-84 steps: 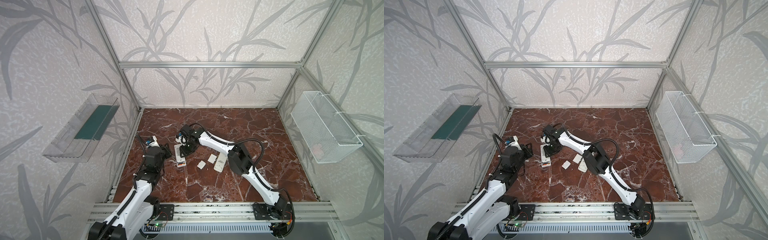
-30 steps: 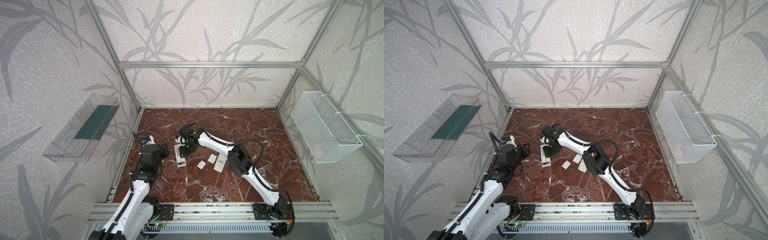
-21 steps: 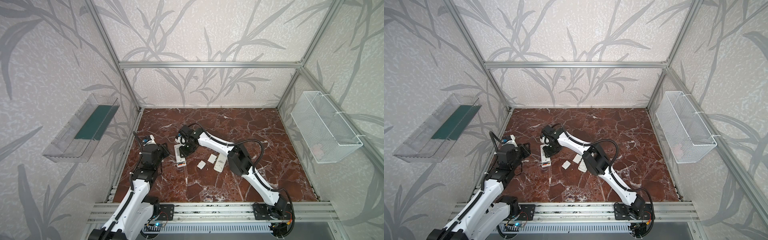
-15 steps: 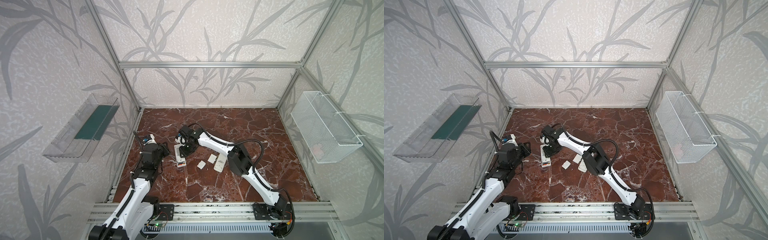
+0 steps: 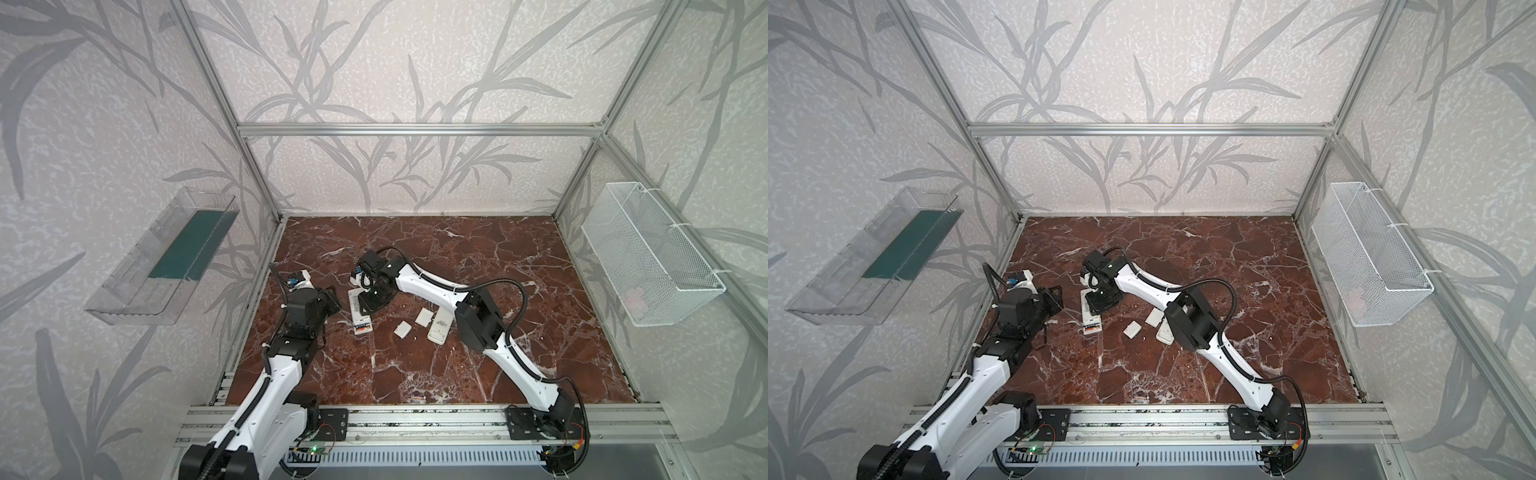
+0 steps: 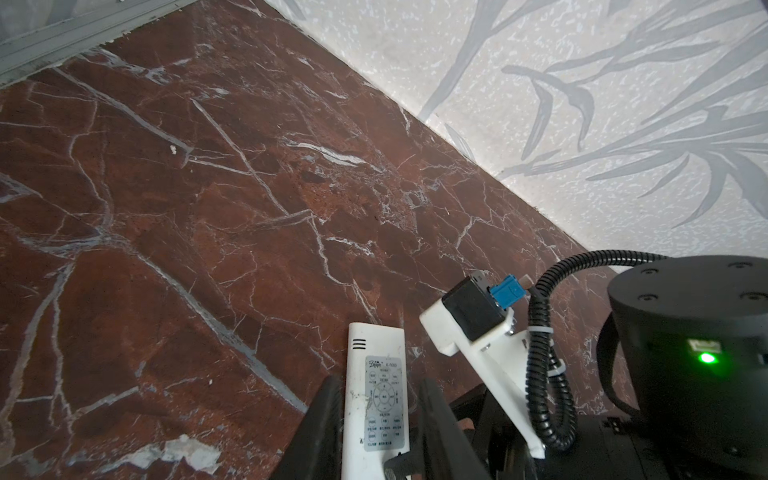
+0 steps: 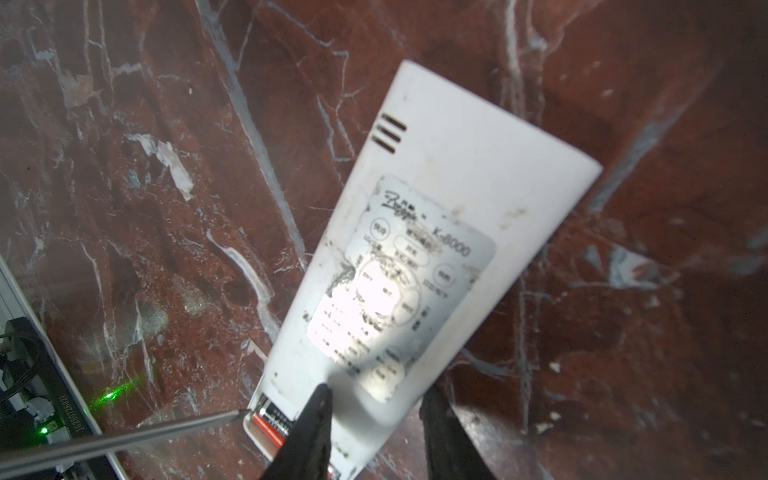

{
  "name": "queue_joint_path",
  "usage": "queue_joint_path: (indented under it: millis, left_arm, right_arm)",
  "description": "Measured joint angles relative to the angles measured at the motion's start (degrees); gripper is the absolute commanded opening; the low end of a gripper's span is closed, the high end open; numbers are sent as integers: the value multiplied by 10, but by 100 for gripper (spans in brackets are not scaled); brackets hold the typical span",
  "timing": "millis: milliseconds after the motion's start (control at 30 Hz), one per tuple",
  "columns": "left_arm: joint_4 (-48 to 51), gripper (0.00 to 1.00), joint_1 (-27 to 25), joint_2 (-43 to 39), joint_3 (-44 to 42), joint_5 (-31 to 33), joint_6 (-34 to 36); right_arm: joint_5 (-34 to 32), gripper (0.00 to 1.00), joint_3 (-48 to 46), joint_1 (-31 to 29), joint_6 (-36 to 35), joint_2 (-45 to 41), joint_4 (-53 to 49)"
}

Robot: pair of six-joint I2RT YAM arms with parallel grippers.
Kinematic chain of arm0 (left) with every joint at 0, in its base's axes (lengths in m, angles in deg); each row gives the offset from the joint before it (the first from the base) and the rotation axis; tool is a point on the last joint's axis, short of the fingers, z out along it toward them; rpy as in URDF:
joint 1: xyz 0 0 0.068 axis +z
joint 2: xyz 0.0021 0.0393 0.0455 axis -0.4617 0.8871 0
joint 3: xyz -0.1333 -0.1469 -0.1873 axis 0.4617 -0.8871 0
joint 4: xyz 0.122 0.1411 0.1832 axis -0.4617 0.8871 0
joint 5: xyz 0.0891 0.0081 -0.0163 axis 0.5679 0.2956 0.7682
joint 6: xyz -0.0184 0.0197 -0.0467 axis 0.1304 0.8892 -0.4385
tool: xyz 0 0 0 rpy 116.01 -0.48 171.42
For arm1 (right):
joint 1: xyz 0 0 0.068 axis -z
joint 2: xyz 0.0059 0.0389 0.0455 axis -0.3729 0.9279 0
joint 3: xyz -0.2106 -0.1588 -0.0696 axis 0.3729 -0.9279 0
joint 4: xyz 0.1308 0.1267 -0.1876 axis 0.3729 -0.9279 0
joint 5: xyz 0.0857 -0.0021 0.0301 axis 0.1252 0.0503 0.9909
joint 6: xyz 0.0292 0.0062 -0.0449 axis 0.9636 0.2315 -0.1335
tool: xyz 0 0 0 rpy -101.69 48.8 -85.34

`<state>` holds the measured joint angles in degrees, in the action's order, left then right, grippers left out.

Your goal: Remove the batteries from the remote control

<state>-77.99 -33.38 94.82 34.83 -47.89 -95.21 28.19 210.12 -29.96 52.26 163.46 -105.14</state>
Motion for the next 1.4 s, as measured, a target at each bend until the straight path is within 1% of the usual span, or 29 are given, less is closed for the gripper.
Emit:
queue_joint_path:
  millis: [367, 533, 667, 933, 1100, 1267, 1400]
  left_arm:
    - [-36, 0, 0, 9, -18, -3, -2]
    - [-69, 0, 0, 2, -40, 2, -14]
    - [-110, 0, 1, -10, -68, 15, -38]
    - [-185, 0, 5, -2, -104, 40, -94]
    - [-215, 0, 9, 14, -114, 50, -120]
    - [-267, 0, 14, 35, -133, 67, -148]
    - [-285, 0, 15, 53, -133, 78, -162]
  right_arm:
    - [-2, 36, 1, 0, 0, 0, -1]
    - [-3, 36, 1, -1, 0, 0, -1]
    - [-4, 36, 1, -1, 0, 0, -1]
    - [-5, 36, -4, -2, 0, -2, 3]
    - [-5, 36, -5, -2, 0, -2, 4]
    - [-5, 36, -8, -3, 0, -3, 6]
    - [-5, 36, -13, -3, 1, -5, 10]
